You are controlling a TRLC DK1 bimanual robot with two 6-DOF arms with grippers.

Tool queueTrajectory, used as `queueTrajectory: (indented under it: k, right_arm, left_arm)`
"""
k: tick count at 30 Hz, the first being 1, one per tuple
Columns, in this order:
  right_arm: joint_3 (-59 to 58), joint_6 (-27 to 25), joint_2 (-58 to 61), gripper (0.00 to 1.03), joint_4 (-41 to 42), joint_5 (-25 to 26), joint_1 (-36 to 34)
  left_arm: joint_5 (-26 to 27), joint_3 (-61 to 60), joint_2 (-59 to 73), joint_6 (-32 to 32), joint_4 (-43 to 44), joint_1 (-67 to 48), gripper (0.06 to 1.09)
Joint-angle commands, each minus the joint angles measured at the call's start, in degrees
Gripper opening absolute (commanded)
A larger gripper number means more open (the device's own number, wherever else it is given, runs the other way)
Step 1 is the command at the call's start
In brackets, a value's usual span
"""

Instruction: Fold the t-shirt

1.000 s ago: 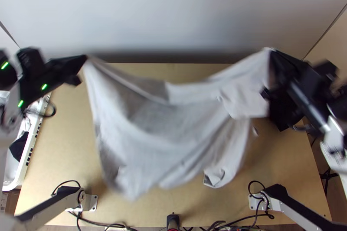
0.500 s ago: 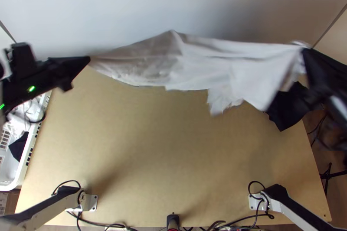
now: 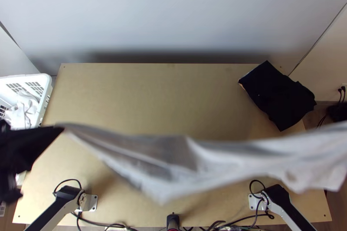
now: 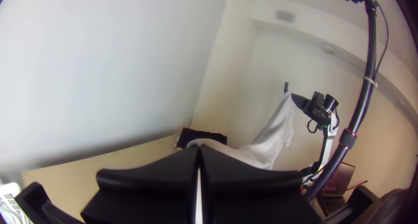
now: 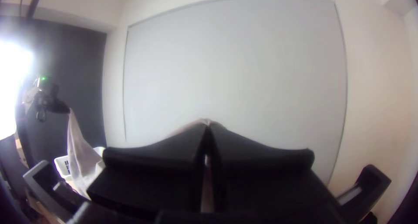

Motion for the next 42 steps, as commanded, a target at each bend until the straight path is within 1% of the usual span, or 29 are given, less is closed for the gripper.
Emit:
queueTrajectory:
  k: [1, 3, 5, 8, 12, 14, 17, 21, 24, 31, 32, 36, 38, 42]
  right_arm:
    - [-0.6, 0.0, -3.2, 0.03, -6.1, 0.1, -1.1]
    - [-4.9, 0.1, -3.3, 0.03, -5.6, 0.0, -0.5]
    - [-13.2, 0.1, -3.6, 0.03, -2.6, 0.0, 0.9]
    - [-28.7, 1.3, -4.1, 0.03, 7.3, 0.0, 3.9]
    - [-47.0, 0.7, 0.8, 0.03, 22.0, -0.3, 6.1]
    - [-53.2, 0.5, 5.1, 0.03, 28.8, -1.2, 7.7]
    - [-57.6, -0.2, 12.8, 0.03, 36.0, -2.3, 8.0]
    - [-57.7, -2.1, 22.1, 0.03, 41.8, -3.9, 6.4]
    - [-55.5, -2.4, 28.8, 0.03, 44.3, -5.5, 3.5]
    - [-44.7, -2.6, 43.9, 0.03, 46.5, -7.0, -4.7]
    - [-43.3, -2.7, 45.4, 0.03, 46.8, -7.1, -5.2]
    - [-37.5, -3.0, 50.9, 0.03, 47.5, -7.1, -6.7]
    - [-34.2, -3.1, 53.2, 0.03, 47.6, -7.1, -7.5]
    - [-27.5, -3.0, 59.0, 0.03, 47.5, -7.1, -8.5]
  left_arm:
    - [0.4, -2.7, -4.9, 2.3, -4.6, -0.4, 0.09]
    - [0.4, -7.3, -5.4, 3.0, -3.5, -0.4, 0.09]
    - [0.4, -14.4, -5.9, 3.9, -0.6, -0.2, 0.09]
    - [0.4, -26.1, -5.4, 4.1, 6.7, -0.1, 0.09]
    - [0.4, -38.9, 0.7, 4.4, 18.3, -0.9, 0.09]
    - [0.5, -43.2, 6.1, 4.7, 24.6, -1.6, 0.09]
    - [0.5, -46.7, 15.6, 5.6, 32.0, -3.3, 0.09]
    - [0.4, -46.8, 25.1, 4.5, 40.9, -3.5, 0.09]
    - [0.4, -45.0, 31.4, 4.3, 44.2, -2.3, 0.09]
    - [-2.3, -36.1, 44.5, 2.9, 44.1, 1.3, 0.09]
    - [-2.5, -34.8, 46.1, 2.8, 43.8, 2.0, 0.09]
    - [-7.0, -29.6, 52.1, 2.6, 43.0, 4.2, 0.09]
    - [-8.3, -26.7, 54.4, 2.7, 42.4, 5.6, 0.09]
    - [-8.8, -20.2, 59.2, 3.0, 42.2, 7.6, 0.09]
